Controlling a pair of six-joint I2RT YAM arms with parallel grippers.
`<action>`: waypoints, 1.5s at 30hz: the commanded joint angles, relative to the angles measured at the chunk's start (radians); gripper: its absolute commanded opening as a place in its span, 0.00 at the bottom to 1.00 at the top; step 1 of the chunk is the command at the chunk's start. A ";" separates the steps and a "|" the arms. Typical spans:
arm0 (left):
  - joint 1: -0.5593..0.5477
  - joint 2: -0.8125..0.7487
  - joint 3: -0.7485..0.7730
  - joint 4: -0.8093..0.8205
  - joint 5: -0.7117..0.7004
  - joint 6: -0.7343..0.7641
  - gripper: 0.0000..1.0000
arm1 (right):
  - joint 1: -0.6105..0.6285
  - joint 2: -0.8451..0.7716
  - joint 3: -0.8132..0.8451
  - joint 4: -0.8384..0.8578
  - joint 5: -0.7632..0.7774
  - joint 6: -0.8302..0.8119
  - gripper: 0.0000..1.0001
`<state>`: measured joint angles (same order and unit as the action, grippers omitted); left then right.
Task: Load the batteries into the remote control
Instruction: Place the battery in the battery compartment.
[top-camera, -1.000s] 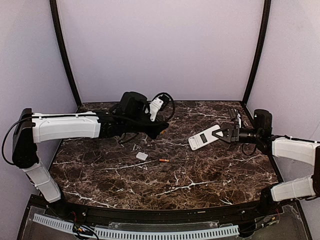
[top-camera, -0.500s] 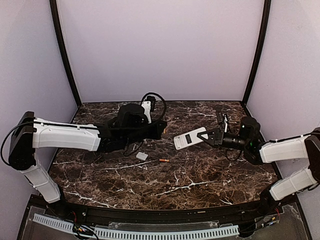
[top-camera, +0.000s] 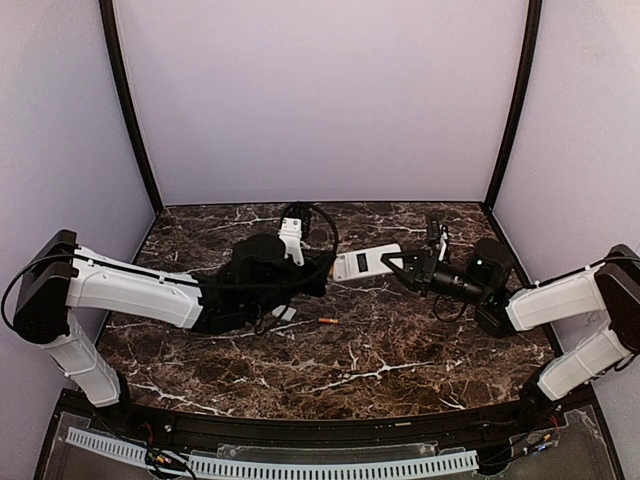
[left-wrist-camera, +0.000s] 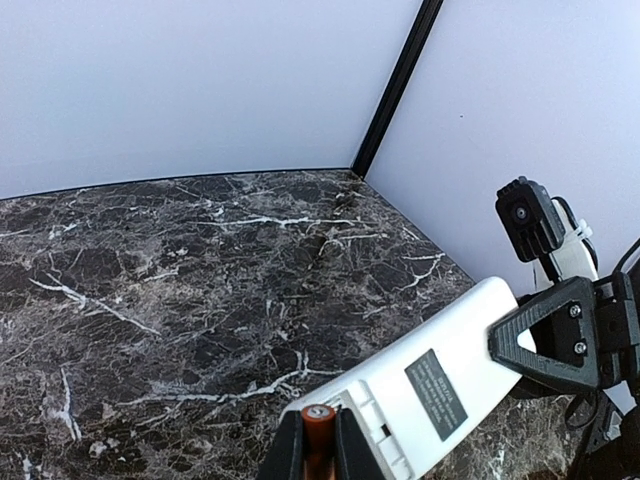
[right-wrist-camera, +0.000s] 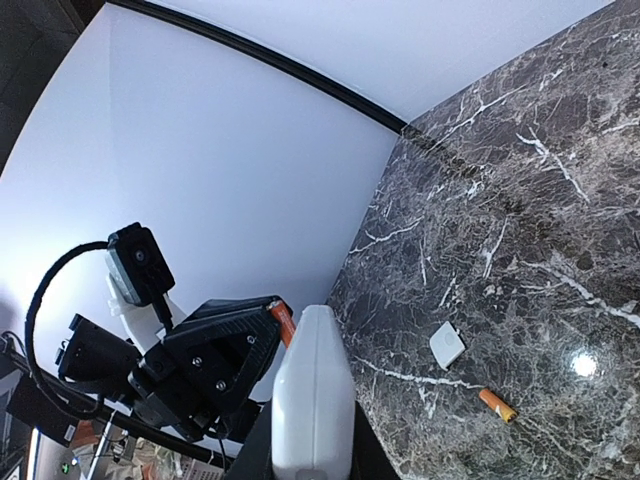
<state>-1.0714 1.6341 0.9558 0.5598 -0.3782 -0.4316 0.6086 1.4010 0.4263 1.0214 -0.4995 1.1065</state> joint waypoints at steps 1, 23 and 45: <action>-0.005 -0.057 -0.035 0.115 -0.017 0.046 0.01 | 0.022 0.038 0.018 0.133 0.035 0.065 0.00; -0.008 -0.044 -0.080 0.241 -0.074 0.082 0.03 | 0.056 0.144 0.034 0.301 0.043 0.159 0.00; -0.009 -0.013 -0.115 0.270 -0.111 0.071 0.11 | 0.061 0.158 0.068 0.341 0.055 0.171 0.00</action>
<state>-1.0767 1.6192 0.8646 0.8165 -0.4561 -0.3607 0.6624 1.5570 0.4652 1.2785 -0.4519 1.2766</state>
